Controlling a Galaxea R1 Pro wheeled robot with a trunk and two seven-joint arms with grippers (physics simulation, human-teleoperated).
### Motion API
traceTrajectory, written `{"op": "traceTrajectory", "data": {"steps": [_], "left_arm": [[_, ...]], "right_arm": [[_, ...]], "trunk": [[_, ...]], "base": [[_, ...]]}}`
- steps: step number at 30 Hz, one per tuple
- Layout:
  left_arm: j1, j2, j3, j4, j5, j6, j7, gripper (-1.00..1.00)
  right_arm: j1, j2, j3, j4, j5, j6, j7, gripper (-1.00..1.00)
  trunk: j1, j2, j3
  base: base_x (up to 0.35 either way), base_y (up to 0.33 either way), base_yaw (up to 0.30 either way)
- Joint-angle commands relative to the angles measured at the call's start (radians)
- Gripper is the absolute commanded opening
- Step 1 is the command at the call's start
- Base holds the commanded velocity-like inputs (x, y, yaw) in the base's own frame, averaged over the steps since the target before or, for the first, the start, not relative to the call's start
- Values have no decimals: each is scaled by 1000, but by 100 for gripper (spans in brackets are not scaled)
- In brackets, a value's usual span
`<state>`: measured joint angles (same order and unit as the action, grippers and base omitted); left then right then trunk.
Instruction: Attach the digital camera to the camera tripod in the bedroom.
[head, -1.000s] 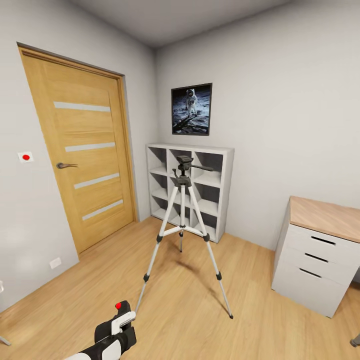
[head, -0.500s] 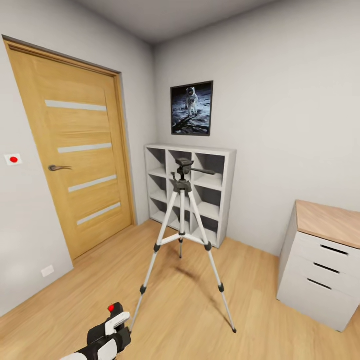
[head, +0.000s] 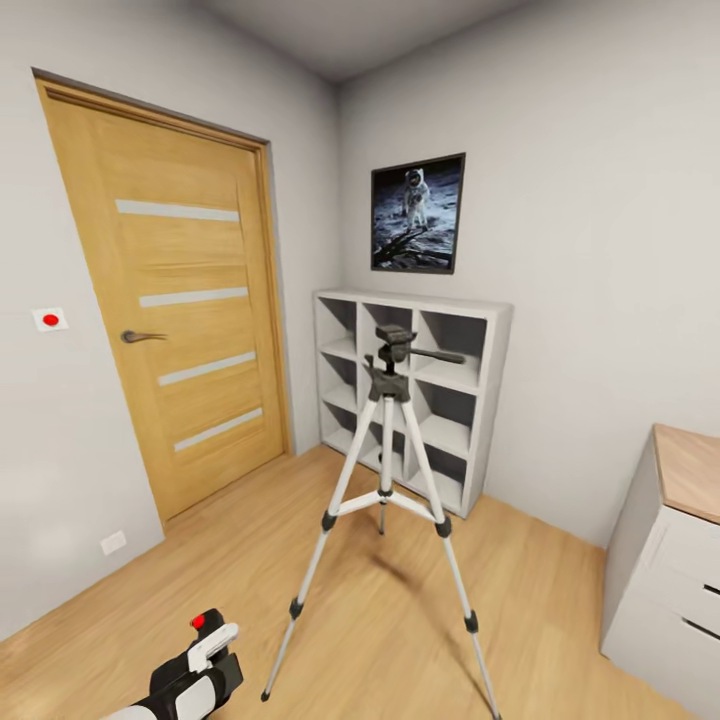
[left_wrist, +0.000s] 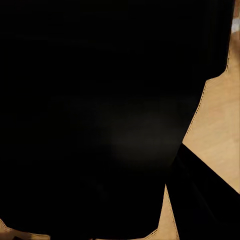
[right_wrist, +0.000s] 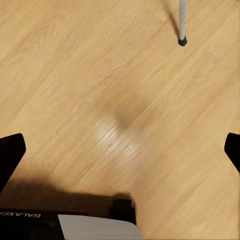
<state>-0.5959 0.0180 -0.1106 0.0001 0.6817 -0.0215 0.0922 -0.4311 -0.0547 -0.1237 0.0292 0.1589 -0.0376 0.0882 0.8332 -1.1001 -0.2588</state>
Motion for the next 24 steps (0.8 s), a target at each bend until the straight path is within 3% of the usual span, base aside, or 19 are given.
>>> {"op": "traceTrajectory", "data": {"steps": [1,7,15,24], "left_arm": [[-1,0,-9,0,7,-2,2,-100],[-1,-2,-10,0,7,-2,60,-100],[-1,-5,-10,0,7,-1,78,-100],[0,-6,-11,0,7,0,80,-100]], "right_arm": [[-1,-1,-8,3,10,-4,2,100],[-1,-3,-7,3,12,-3,2,100],[-1,-4,-4,3,15,1,4,100],[-1,-4,-2,3,16,1,5,100]], "trunk": [[1,-1,-1],[1,-1,-1],[1,-1,-1],[1,-1,-1]], "base": [[319,-84,257],[179,-47,82],[18,-19,5],[1,-233,0]]}}
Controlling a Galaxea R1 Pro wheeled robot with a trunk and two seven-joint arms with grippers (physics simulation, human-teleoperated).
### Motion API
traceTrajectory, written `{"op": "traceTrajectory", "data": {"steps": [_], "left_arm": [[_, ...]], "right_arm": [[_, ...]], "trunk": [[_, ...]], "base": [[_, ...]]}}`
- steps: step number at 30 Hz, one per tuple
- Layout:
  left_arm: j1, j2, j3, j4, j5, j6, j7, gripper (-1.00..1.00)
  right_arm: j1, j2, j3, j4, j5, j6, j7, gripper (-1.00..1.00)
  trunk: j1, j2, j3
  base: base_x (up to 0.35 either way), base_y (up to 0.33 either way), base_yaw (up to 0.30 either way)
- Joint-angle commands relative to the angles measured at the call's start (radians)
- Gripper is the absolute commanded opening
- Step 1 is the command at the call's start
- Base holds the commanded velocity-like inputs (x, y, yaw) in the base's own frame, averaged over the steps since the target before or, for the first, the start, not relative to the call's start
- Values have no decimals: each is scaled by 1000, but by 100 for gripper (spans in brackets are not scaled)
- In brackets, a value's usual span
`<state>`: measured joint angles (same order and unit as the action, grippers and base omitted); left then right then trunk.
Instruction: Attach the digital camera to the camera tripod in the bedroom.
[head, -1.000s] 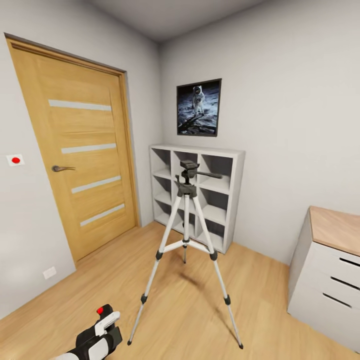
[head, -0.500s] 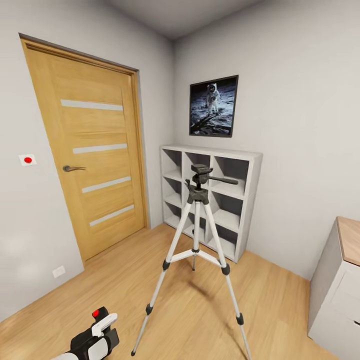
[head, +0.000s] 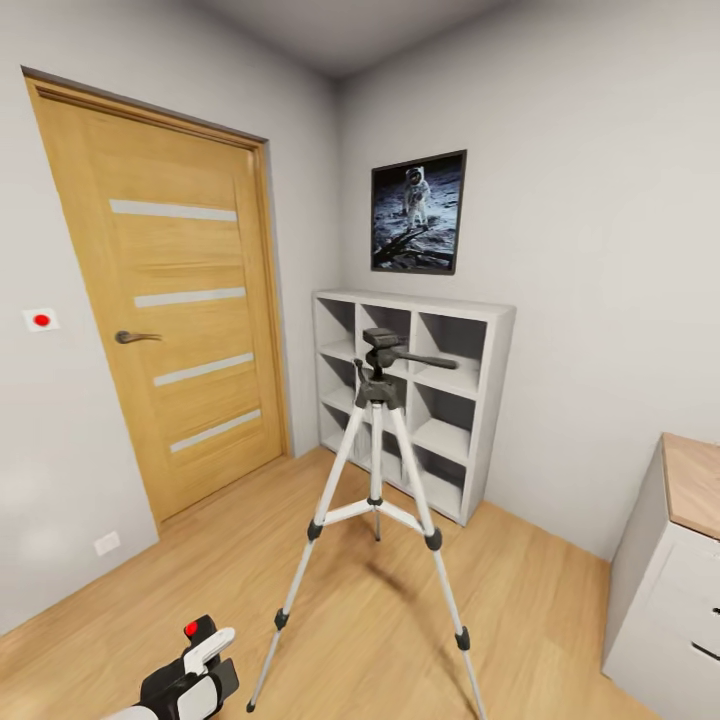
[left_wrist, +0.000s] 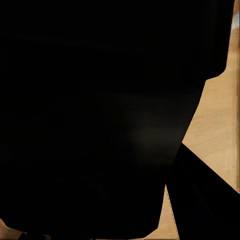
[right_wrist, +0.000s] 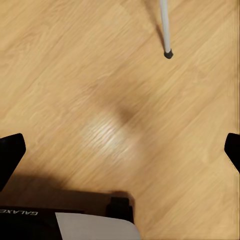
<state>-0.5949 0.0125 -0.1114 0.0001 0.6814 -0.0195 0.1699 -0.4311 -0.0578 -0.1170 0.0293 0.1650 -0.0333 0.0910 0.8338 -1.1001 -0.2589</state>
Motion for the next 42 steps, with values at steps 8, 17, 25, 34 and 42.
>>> {"op": "traceTrajectory", "data": {"steps": [8,17,25,34,42], "left_arm": [[0,1,-10,0,7,-2,0,-100],[0,4,-9,0,7,-4,3,-100],[0,6,-10,0,7,-4,6,-100],[0,6,-10,0,7,-4,6,-100],[0,6,-10,0,8,-4,6,-100]], "right_arm": [[-1,0,-7,3,9,-3,2,100],[-1,1,-7,3,10,-5,2,100],[-1,1,-7,3,10,-4,2,100],[-1,1,-7,3,10,-5,1,100],[-1,0,-7,3,10,-4,4,100]], "trunk": [[0,-1,-1],[0,-1,-1],[0,-1,-1],[0,-1,-1],[0,-1,-1]], "base": [[0,-108,0],[35,-6,0],[297,0,0],[210,0,0],[10,0,0]]}}
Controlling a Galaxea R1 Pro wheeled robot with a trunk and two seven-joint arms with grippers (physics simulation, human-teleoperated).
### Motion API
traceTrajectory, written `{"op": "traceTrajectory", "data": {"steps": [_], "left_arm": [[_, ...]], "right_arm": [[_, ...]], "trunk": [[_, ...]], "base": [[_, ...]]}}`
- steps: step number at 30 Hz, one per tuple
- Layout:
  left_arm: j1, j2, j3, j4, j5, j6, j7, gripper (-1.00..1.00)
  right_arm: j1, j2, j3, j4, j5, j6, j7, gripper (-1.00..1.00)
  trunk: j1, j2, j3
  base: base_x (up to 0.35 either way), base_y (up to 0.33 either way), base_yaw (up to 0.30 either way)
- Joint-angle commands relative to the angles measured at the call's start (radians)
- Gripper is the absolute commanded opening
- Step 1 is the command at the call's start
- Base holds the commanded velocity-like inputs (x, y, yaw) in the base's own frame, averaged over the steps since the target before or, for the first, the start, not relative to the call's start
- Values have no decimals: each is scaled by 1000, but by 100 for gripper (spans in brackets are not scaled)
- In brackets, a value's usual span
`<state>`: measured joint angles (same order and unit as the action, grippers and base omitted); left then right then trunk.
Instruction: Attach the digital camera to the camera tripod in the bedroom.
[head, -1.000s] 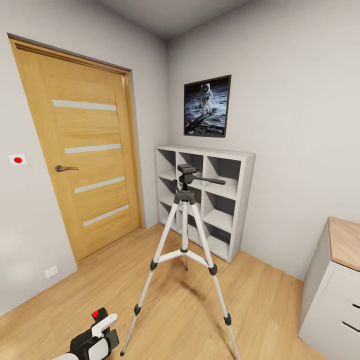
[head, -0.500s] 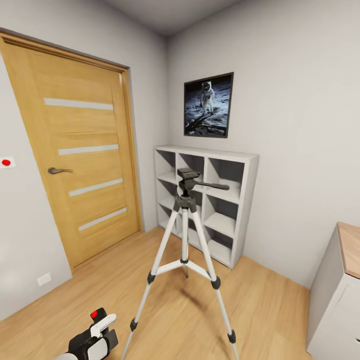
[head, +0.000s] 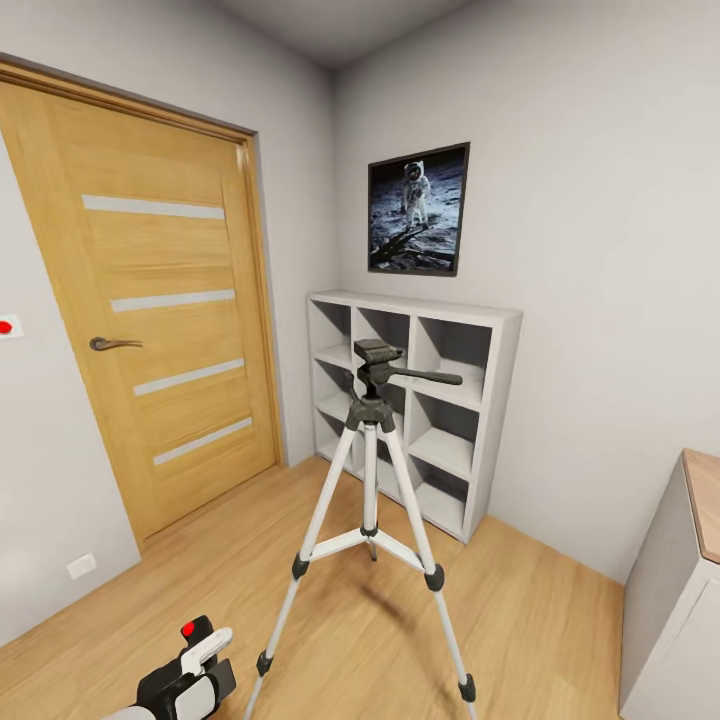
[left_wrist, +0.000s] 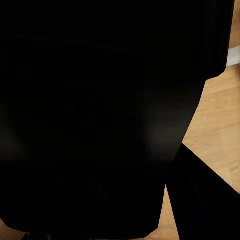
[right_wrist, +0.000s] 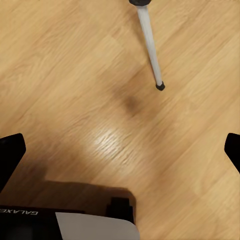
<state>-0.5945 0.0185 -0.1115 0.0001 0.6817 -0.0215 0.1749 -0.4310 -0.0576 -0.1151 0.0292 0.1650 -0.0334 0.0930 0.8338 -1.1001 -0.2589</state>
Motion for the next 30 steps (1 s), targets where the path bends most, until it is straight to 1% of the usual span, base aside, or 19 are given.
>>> {"op": "traceTrajectory", "data": {"steps": [1,20,23,25,27,28,29,30], "left_arm": [[-1,0,-10,0,8,-2,2,-100],[-1,-2,-10,0,7,-2,-2,-100],[-1,-2,-10,0,7,-2,-2,-100],[-1,-2,-10,0,8,-2,-1,-100],[-1,-1,-9,0,8,-2,-1,-100],[-1,-1,-9,0,8,-2,-1,-100],[-1,0,-9,0,9,-2,-1,-100],[-1,0,-9,0,9,-2,0,-100]], "right_arm": [[-2,-1,-8,3,10,-3,2,100],[-2,-1,-8,3,10,-3,1,100],[-2,0,-7,3,10,-2,1,100],[-2,1,-6,3,21,-1,2,100],[-2,1,-6,3,40,-1,1,100],[-2,1,-7,3,64,-1,1,100],[-2,1,-7,3,77,-2,1,100],[-2,1,-7,3,82,-2,1,100]], "trunk": [[0,-1,-1],[0,-1,-1],[0,-1,-1],[0,-1,-1],[0,-1,-1],[0,-1,-1],[0,-1,-1],[0,-1,-1]], "base": [[0,0,0],[0,-1,0],[0,-129,0],[0,-237,0],[0,-261,0],[0,-271,0],[0,-274,0],[0,-275,0]]}}
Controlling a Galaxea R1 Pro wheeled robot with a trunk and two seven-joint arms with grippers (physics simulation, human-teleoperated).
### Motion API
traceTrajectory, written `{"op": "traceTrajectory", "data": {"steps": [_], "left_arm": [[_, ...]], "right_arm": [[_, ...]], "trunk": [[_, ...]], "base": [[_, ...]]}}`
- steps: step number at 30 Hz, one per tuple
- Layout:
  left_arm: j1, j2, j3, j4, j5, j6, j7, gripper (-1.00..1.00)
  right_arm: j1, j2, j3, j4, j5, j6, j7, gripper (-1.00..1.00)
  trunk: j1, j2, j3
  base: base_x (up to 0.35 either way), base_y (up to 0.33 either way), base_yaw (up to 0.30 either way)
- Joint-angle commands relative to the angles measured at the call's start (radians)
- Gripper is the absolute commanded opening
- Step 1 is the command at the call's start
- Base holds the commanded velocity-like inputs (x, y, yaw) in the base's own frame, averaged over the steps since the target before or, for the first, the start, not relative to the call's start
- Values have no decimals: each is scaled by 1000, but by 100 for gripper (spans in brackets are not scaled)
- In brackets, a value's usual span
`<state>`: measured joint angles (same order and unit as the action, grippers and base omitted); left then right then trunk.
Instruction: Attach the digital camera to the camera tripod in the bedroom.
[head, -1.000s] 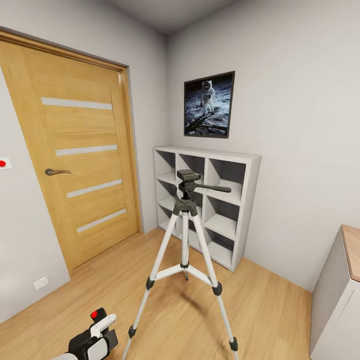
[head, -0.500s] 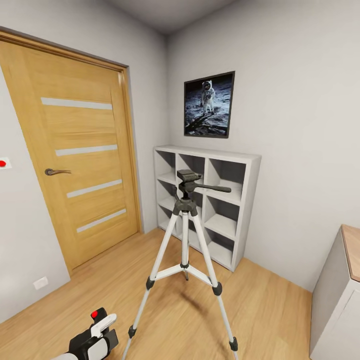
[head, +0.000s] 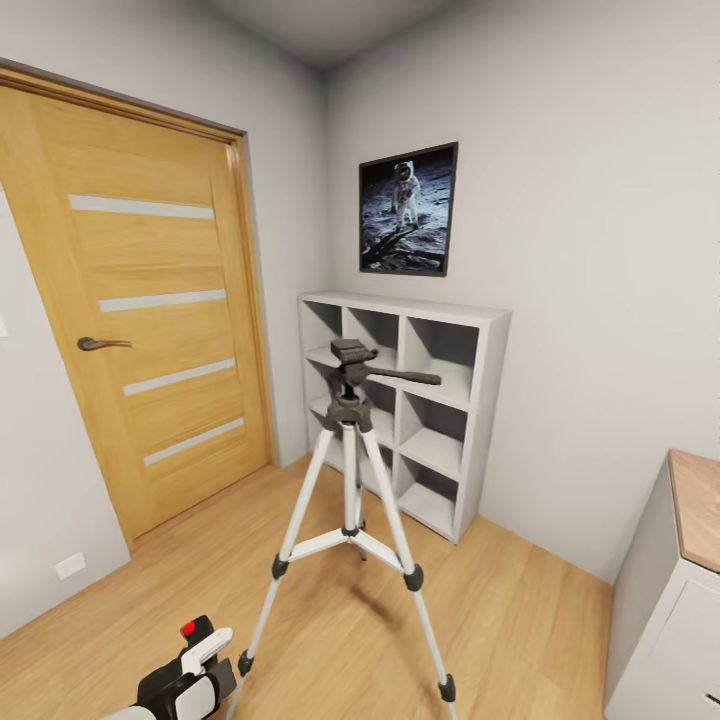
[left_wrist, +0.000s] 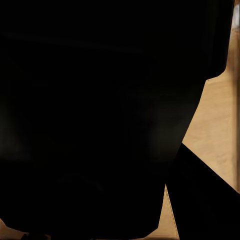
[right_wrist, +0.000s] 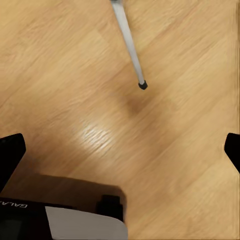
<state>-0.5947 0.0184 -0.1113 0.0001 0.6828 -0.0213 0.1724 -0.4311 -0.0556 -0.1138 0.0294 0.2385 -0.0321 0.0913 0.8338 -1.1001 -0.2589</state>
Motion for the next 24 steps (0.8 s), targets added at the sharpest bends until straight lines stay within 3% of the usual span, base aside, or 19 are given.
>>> {"op": "traceTrajectory", "data": {"steps": [1,7,24], "left_arm": [[-1,0,-10,0,7,-2,2,-100],[-1,0,-9,0,7,-2,4,-100],[-1,0,-9,0,7,-2,46,-100]], "right_arm": [[-1,0,-9,3,16,-4,2,100],[-1,-2,-11,3,28,-7,0,100],[-1,-3,-13,3,27,-8,-1,100]], "trunk": [[0,-1,-1],[0,-1,-1],[0,-1,-1]], "base": [[0,-277,0],[0,-279,147],[0,-280,268]]}}
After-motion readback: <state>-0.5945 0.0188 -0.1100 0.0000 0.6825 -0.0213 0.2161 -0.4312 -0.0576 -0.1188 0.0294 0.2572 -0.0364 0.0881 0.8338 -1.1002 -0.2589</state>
